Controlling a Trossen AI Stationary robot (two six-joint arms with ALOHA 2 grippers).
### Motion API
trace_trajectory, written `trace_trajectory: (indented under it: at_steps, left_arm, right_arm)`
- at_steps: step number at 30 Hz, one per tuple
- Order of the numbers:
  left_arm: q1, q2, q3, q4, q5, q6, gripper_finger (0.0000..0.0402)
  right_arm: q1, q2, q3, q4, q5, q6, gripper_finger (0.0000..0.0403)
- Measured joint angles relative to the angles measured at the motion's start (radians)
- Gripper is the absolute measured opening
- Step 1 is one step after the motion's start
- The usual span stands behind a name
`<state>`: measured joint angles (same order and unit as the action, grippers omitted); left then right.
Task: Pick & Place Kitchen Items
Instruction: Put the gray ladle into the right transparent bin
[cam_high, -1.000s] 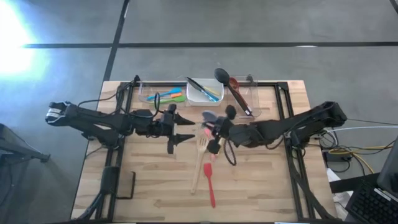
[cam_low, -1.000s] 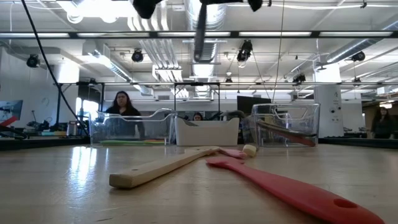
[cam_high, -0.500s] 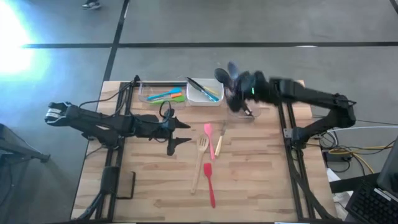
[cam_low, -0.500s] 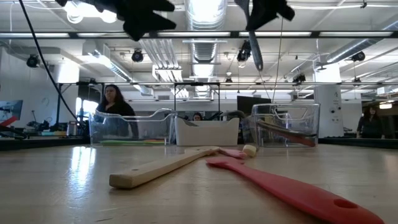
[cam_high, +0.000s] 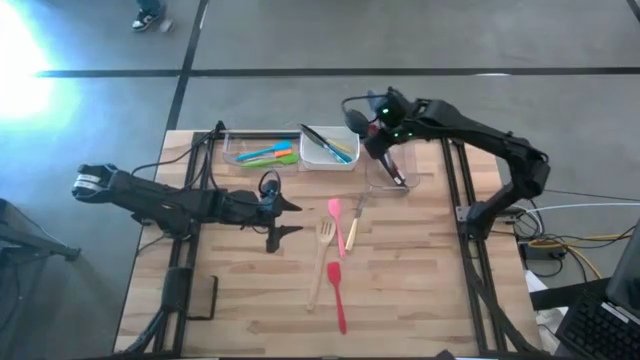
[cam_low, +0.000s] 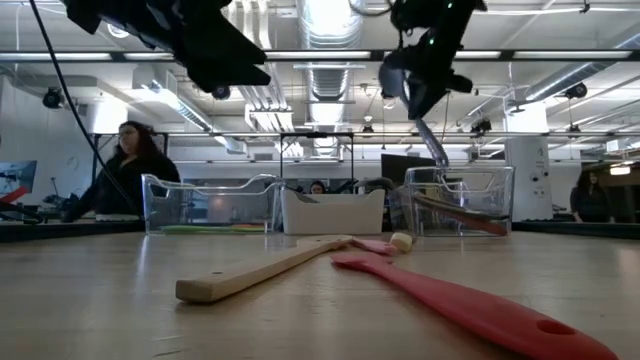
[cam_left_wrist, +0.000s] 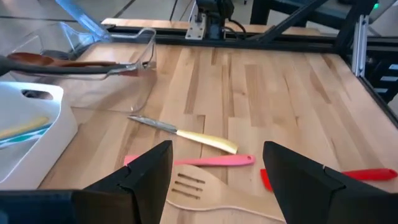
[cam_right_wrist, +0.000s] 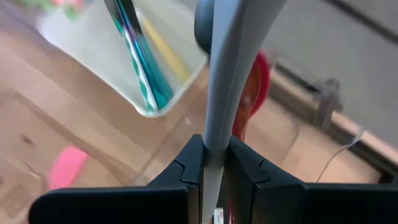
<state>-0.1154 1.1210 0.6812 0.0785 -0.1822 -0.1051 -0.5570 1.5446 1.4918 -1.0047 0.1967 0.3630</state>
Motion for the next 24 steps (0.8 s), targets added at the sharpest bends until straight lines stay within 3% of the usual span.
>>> trace_trajectory:
  at_steps: [10,24]
  left_arm:
    - [0.000,0.000,-0.050,-0.008,-0.003,0.005,0.0252]
    - [0.000,0.000,-0.050,-0.008,-0.003,0.024,0.0252]
  right_arm:
    - [-0.026,0.167,0.001,-0.070,-0.068,-0.002,0.0027]
    - [-0.085,0.245,-0.003,-0.156,-0.077,0.030,0.0027]
